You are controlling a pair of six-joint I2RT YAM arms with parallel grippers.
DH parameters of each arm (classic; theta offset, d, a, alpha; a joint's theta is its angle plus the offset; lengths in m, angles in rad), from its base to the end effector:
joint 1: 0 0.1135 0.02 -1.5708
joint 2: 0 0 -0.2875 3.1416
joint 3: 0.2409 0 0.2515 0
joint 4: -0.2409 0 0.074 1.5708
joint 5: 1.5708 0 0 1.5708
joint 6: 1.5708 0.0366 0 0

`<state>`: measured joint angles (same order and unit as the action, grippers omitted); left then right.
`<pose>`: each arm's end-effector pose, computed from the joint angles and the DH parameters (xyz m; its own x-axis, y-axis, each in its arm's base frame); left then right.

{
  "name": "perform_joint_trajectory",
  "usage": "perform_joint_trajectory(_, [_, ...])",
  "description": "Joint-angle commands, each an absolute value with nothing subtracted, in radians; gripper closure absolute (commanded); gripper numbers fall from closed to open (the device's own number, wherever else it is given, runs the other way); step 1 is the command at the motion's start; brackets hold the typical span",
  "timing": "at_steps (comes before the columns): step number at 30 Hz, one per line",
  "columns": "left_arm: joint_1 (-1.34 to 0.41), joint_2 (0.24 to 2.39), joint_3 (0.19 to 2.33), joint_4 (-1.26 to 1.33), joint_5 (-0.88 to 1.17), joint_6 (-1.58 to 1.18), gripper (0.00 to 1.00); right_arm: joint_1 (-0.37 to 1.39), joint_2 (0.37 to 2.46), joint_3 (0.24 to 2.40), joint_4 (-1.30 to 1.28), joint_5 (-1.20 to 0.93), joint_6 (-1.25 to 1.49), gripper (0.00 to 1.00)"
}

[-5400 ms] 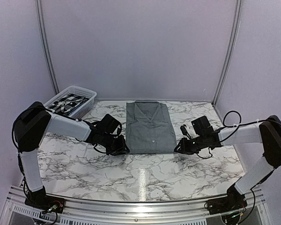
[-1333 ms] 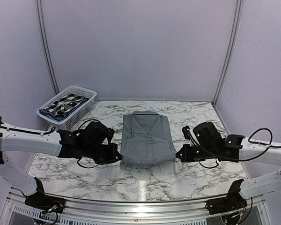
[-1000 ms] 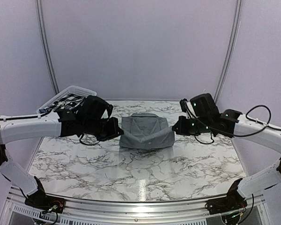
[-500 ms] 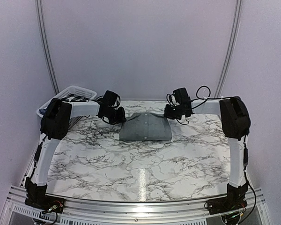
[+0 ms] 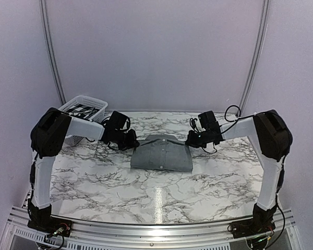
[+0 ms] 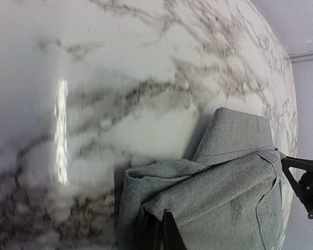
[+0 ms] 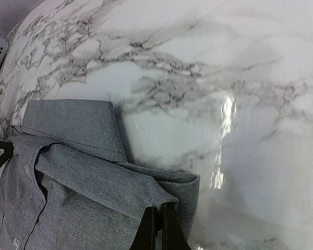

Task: Fold and stack the long sleeve shirts
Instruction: Fold the 2/3-rectangle-folded shirt at the center of the board.

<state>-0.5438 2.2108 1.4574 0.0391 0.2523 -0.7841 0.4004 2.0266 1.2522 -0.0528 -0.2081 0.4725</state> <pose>0.4176 -0.2632 0.1491 -0.8647 -0.2763 -0.4195 0.0731 0.7570 -0.6494 0.3999 0.1775 0.1629 -0.8357 0.1298 -0.5336 -0.1458 0.8843 0.4435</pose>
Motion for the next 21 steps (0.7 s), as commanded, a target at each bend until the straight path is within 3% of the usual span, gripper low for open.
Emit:
perform_joint_trajectory(1, [-0.589,2.059,1.245,0.154,0.207,-0.824,1.0,0.439,1.862,1.071,-0.008,-0.163,0.502,1.0])
perform_joint_trajectory(6, [-0.63,1.907,1.096,0.178,0.137,-0.837,1.0,0.454,1.726,0.969,-0.033,-0.119,0.512,1.0])
perform_joint_trajectory(12, [-0.63,1.797,1.083,0.11,0.055,-0.813,1.0,0.452,1.674,1.002,-0.078,-0.08,0.494,1.0])
perform_joint_trajectory(21, [-0.577,1.921,1.215,0.052,0.073,-0.754,1.0,0.415,1.797,1.163,-0.083,-0.073,0.433,1.0])
